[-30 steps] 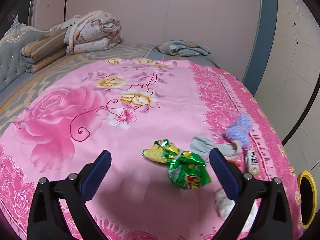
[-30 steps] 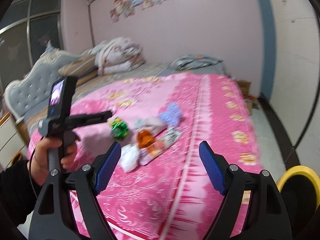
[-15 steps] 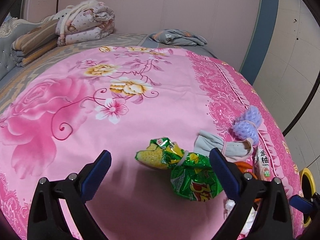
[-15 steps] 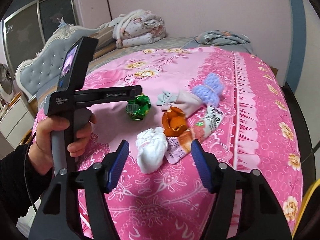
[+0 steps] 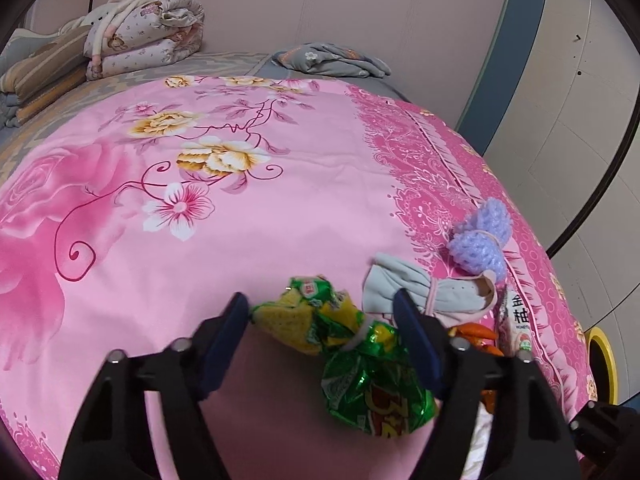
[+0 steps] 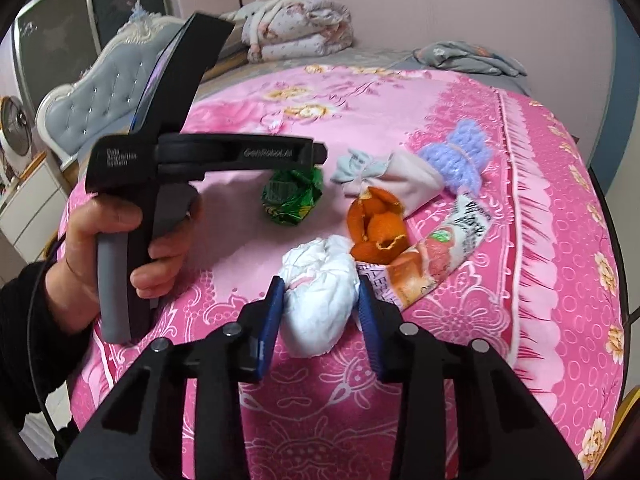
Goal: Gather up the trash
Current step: 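Grasp the white cloth bundle with the right gripper while the left gripper grasps the green wrapper, then carry the white cloth and green wrapper over the yellow bin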
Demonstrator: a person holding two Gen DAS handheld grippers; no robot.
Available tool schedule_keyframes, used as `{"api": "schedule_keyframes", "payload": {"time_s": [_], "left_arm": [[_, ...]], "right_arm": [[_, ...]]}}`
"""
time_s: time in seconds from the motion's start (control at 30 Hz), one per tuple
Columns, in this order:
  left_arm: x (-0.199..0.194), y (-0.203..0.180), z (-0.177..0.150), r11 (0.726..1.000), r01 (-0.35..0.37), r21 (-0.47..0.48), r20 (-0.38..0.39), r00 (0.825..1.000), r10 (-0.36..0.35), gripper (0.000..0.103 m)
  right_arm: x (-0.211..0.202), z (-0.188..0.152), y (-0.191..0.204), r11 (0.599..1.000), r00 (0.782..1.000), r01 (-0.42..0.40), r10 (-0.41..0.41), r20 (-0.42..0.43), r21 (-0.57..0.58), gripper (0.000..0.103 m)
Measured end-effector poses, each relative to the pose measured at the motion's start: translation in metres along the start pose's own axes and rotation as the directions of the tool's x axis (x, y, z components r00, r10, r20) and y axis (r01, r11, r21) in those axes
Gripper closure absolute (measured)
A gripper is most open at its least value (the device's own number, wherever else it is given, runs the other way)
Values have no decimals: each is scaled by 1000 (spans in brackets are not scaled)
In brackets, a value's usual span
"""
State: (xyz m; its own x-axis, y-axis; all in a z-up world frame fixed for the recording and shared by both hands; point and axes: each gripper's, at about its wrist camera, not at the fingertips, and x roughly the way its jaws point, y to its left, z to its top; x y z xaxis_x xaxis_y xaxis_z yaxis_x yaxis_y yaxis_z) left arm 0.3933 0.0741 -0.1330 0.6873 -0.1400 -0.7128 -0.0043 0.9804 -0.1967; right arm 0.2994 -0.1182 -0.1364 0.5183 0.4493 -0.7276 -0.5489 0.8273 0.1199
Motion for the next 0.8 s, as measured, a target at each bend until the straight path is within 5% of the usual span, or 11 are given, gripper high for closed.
{"api": "schedule_keyframes", "payload": {"time_s": [0.17, 0.23, 0.8], "left_arm": [[-1, 1, -1, 1000, 8, -4, 14, 1000, -8, 40], [-2, 1, -1, 1000, 13, -7, 12, 1000, -13, 60], [-19, -6, 1, 1000, -3, 20, 32, 999, 3, 70]], "right_arm": [[6, 1, 6, 999, 1000, 3, -4, -19, -34, 77], [5, 2, 10, 999, 1000, 13, -13, -15, -48, 78], [-48, -1, 2, 996, 993, 86, -84, 78, -30, 80]]}}
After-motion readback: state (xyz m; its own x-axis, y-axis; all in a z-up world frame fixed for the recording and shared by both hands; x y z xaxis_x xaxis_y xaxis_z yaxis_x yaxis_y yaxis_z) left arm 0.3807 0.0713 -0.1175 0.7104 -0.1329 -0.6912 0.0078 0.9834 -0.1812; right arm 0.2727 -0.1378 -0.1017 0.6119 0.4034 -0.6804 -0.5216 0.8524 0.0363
